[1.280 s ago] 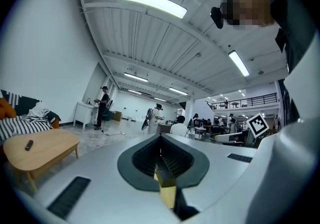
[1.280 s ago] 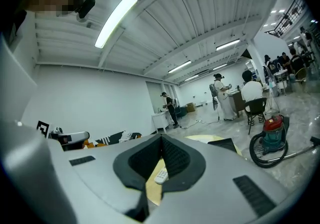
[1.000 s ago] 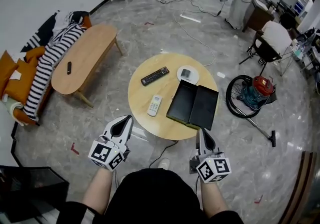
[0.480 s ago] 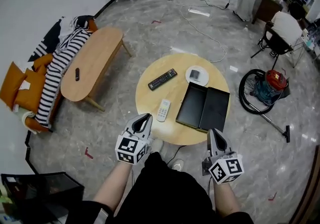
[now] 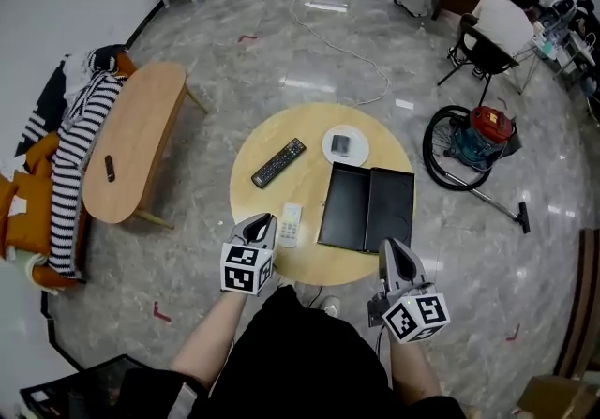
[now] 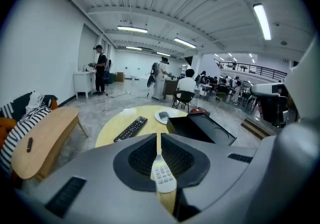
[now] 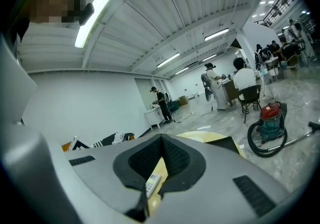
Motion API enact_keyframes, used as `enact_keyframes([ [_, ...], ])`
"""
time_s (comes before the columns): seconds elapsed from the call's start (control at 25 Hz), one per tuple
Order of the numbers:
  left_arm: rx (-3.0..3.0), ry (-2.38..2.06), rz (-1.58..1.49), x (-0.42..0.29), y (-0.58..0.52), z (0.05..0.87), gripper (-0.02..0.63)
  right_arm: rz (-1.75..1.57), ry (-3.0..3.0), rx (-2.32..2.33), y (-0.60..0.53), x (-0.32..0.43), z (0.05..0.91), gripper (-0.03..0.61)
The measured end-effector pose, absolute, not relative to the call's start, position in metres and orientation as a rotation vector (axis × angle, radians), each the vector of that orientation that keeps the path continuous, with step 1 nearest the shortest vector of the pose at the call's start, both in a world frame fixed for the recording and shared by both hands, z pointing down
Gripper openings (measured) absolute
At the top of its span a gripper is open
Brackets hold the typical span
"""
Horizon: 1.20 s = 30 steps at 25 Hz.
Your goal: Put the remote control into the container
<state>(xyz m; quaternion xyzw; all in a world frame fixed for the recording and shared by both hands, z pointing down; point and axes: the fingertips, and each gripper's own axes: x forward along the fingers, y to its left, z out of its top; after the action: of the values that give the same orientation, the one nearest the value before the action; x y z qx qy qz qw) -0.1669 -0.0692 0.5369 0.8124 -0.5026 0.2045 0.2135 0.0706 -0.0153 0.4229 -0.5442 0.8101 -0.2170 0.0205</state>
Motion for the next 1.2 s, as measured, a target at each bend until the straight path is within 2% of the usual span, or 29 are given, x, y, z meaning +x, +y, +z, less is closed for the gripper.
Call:
enact_keyframes([
  [0.04, 2.234, -1.37, 0.597, -0.166, -0.073, 0.547, 0.01, -0.693, 2.503, -1.7, -0.017, 0.069, 0.427, 0.006],
  [0.16, 2.146, -1.251, 0.679, -0.159, -0.077, 0.584, 0.111, -0.758, 2.481, -1.729, -0.018, 0.064, 0.44, 0.006],
  [0.36, 2.048, -1.142, 0.786, -0.145, -0.077, 0.634, 0.171, -0.848, 2.454, -1.783, -0.017, 0.064, 0.463, 0.006],
  [0.44, 2.015, -1.098, 0.828, -0.141, -0.077, 0.651, 0.244, -0.871, 2.444, -1.803, -0.017, 0.064, 0.47, 0.006],
  [0.52, 1.966, -1.072, 0.861, -0.139, -0.076, 0.666, 0.286, -0.9, 2.415, -1.824, -0.015, 0.066, 0.477, 0.006],
  [0.64, 1.882, -1.101, 0.89, -0.138, -0.08, 0.682, 0.304, -0.934, 2.378, -1.856, -0.012, 0.076, 0.486, 0.006],
  [1.2, 1.7, -1.233, 1.061, -0.13, -0.081, 0.712, 0.303, -0.988, 2.283, -1.893, -0.01, 0.107, 0.493, 0.006],
])
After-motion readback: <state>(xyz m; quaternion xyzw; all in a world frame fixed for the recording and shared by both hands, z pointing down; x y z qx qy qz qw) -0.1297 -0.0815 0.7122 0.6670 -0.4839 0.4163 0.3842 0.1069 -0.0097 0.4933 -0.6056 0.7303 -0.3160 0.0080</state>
